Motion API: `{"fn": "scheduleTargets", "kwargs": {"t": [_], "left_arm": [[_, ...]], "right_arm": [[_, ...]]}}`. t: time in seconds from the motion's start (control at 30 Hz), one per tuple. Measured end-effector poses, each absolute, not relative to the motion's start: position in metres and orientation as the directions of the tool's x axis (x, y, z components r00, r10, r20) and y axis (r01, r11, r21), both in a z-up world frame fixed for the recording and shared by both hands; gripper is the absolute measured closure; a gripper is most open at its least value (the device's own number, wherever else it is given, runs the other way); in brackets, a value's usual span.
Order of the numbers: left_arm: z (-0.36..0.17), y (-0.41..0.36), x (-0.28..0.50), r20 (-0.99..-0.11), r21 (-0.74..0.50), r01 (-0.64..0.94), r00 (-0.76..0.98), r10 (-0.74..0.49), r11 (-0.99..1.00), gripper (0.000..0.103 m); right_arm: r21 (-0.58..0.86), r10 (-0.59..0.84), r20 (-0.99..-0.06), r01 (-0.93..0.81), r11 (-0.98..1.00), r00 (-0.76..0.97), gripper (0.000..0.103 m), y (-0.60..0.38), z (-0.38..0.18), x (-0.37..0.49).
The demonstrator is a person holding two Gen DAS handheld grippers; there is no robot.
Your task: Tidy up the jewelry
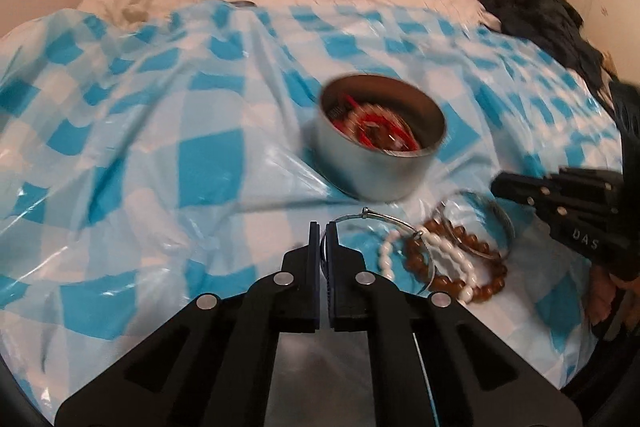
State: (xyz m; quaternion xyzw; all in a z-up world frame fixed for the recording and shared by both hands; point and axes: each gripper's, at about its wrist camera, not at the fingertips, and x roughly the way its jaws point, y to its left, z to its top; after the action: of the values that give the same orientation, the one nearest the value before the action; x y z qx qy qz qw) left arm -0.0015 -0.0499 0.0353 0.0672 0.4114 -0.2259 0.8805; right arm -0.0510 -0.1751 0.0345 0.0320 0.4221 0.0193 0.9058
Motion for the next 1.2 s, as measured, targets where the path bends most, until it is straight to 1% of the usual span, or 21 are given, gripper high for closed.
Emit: {"fn": "scheduleTargets", "kwargs": {"t": [0.13,0.17,0.2,0.27,0.3,0.33,0.37,0.43,0.47,0.53,0.63,0.73,0.93,1.03,1.13,1.2], "left_arm": [[0.026,-0.049,0.006,-0.786,-0.082,0.437,0.524,-0.328,0.895,0.100],[0.024,-0.049,0.007,-0.794,-0.087,0.433,0.514,-0.325,0.897,0.100],[0.023,-0.049,0.008,-0.796,-0.090,0.431,0.511,-0.325,0.898,0.099],[0.020,-0.051,0.008,-0.802,-0.096,0.434,0.500,-0.328,0.896,0.094],[0.018,-0.052,0.009,-0.804,-0.098,0.438,0.494,-0.330,0.894,0.089],[0.016,-0.054,0.008,-0.810,-0.101,0.444,0.483,-0.333,0.890,0.081],[0.014,-0.056,0.009,-0.812,-0.101,0.449,0.478,-0.335,0.888,0.078],[0.012,-0.061,0.007,-0.813,-0.091,0.463,0.478,-0.334,0.882,0.068],[0.011,-0.064,0.006,-0.812,-0.079,0.470,0.481,-0.330,0.879,0.067],[0.008,-0.067,0.005,-0.807,-0.073,0.474,0.489,-0.332,0.877,0.059],[0.006,-0.069,0.003,-0.794,-0.065,0.476,0.508,-0.335,0.877,0.052],[0.005,-0.070,0.001,-0.783,-0.059,0.480,0.521,-0.339,0.875,0.048],[0.003,-0.068,-0.001,-0.773,-0.067,0.484,0.528,-0.352,0.873,0.045],[0.002,-0.068,-0.001,-0.770,-0.069,0.485,0.529,-0.356,0.871,0.043],[0.001,-0.068,0.000,-0.772,-0.073,0.486,0.526,-0.358,0.871,0.042],[0.001,-0.069,0.000,-0.773,-0.070,0.487,0.526,-0.356,0.871,0.041]], "right_arm": [[0.099,0.074,-0.788,0.007,0.995,0.611,0.097,-0.178,0.028,-0.046],[0.105,0.076,-0.789,0.012,0.994,0.610,0.095,-0.179,0.028,-0.046],[0.106,0.075,-0.791,0.015,0.994,0.607,0.091,-0.179,0.028,-0.046],[0.115,0.084,-0.793,0.013,0.993,0.604,0.087,-0.180,0.027,-0.047],[0.113,0.084,-0.796,0.011,0.994,0.600,0.087,-0.180,0.025,-0.047],[0.104,0.080,-0.800,0.007,0.995,0.594,0.087,-0.179,0.023,-0.046],[0.093,0.073,-0.804,0.004,0.996,0.590,0.087,-0.177,0.021,-0.046],[0.075,0.061,-0.809,-0.001,0.997,0.585,0.087,-0.175,0.019,-0.045],[0.070,0.057,-0.809,-0.001,0.998,0.585,0.087,-0.175,0.018,-0.045],[0.061,0.050,-0.807,-0.001,0.998,0.588,0.087,-0.174,0.015,-0.044],[0.054,0.042,-0.802,0.002,0.999,0.595,0.087,-0.173,0.013,-0.044],[0.056,0.043,-0.797,0.004,0.998,0.602,0.086,-0.173,0.012,-0.044],[0.070,0.052,-0.792,0.005,0.998,0.609,0.085,-0.175,0.012,-0.044],[0.079,0.063,-0.790,0.000,0.997,0.610,0.083,-0.175,0.011,-0.043],[0.088,0.081,-0.787,-0.019,0.996,0.612,0.074,-0.174,0.012,-0.044],[0.080,0.081,-0.784,-0.031,0.996,0.615,0.062,-0.170,0.012,-0.046]]}}
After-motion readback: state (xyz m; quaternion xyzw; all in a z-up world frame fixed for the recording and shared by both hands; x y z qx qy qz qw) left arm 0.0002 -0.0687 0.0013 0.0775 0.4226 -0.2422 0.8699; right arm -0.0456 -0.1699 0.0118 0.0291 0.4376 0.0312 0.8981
